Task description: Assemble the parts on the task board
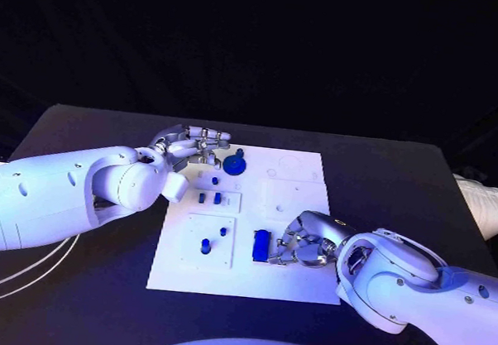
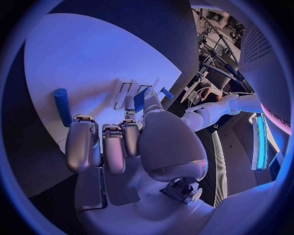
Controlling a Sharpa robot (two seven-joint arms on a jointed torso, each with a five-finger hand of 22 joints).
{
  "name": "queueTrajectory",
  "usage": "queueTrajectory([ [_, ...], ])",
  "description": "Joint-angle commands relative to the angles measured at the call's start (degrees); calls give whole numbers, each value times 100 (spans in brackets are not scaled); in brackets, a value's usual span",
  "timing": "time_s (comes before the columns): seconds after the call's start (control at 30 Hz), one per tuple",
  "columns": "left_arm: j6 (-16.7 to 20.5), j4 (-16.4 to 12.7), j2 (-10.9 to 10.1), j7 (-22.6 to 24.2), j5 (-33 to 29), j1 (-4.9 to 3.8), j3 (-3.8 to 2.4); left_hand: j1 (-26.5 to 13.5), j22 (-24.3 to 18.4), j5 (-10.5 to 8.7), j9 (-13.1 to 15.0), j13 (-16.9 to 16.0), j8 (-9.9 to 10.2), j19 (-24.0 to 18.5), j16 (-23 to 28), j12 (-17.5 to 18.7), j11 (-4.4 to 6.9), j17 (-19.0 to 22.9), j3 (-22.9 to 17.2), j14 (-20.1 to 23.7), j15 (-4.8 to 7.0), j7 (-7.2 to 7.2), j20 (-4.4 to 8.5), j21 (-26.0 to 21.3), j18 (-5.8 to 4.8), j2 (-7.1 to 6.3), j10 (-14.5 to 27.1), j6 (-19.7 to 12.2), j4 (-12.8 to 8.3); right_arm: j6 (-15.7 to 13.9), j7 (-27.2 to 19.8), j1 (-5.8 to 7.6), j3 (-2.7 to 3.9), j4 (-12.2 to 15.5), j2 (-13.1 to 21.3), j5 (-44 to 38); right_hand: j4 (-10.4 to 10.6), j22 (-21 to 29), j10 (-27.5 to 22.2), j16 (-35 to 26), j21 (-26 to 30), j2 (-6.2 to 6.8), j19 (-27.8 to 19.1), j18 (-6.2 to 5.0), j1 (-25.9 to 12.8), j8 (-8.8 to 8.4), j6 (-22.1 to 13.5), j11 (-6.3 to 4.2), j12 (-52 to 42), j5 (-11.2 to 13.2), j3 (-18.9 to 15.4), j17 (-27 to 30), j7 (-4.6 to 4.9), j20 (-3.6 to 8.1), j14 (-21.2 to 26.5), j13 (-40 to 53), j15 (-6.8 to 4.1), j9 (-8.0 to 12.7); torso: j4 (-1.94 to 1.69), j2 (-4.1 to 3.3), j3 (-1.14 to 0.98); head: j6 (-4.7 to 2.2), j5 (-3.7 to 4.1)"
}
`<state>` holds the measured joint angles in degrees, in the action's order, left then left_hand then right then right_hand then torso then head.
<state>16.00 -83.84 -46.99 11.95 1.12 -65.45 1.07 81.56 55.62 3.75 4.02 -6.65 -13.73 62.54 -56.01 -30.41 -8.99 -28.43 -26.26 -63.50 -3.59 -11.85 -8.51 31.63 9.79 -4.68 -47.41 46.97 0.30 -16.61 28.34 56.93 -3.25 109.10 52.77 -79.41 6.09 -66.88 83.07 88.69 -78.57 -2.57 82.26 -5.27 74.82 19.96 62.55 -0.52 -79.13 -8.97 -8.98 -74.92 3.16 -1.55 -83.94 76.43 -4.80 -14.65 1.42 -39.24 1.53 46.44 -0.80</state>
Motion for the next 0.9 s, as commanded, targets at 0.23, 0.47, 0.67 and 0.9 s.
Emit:
queueTrajectory([
  [0.23,-100,-9,4,6,25,-1,-3,5,-6,23,6,11,-32,-9,-40,-46,4,12,5,39,14,-164,-40,-26,71,-7,29,-48,-26,-72,-277,-6,0,111,38,245,82,-12,101,-2,-33,-332,3,93,217,31,11,-81,6,-38,-116,-1263,-24,23,-554,365,-16,-40,-10,1,3,2,3],
  [0.47,-104,-17,3,-1,31,-1,-2,5,-6,23,6,11,-32,-9,-40,-46,4,12,5,39,14,-164,-40,-26,71,-7,29,-48,-26,-389,-442,3,10,204,94,311,95,-13,107,-1,-34,-303,3,92,176,34,13,-80,-2,-69,-146,-1266,-25,22,-555,376,-15,-48,-11,4,12,10,2],
  [0.67,-113,-18,5,-7,50,-1,-1,18,-6,24,7,12,-43,-7,-43,-56,4,15,0,41,15,-165,-39,-24,72,-6,31,-51,-36,-465,-371,7,16,165,5,276,92,-83,153,32,-70,-370,28,103,190,45,28,-92,-78,-99,-112,-1326,-40,26,-568,447,-23,-63,-6,-1,5,-1,-13],
  [0.9,-119,-18,5,-12,55,-1,-1,18,-6,24,7,12,-43,-7,-43,-56,4,15,0,41,15,-165,-39,-24,72,-6,31,-51,-36,-496,-96,7,17,54,-160,116,31,-108,231,37,-87,-485,41,106,281,109,101,-137,-201,-111,-12,-1336,-97,46,-571,561,-54,-123,-12,1,8,7,-29],
])
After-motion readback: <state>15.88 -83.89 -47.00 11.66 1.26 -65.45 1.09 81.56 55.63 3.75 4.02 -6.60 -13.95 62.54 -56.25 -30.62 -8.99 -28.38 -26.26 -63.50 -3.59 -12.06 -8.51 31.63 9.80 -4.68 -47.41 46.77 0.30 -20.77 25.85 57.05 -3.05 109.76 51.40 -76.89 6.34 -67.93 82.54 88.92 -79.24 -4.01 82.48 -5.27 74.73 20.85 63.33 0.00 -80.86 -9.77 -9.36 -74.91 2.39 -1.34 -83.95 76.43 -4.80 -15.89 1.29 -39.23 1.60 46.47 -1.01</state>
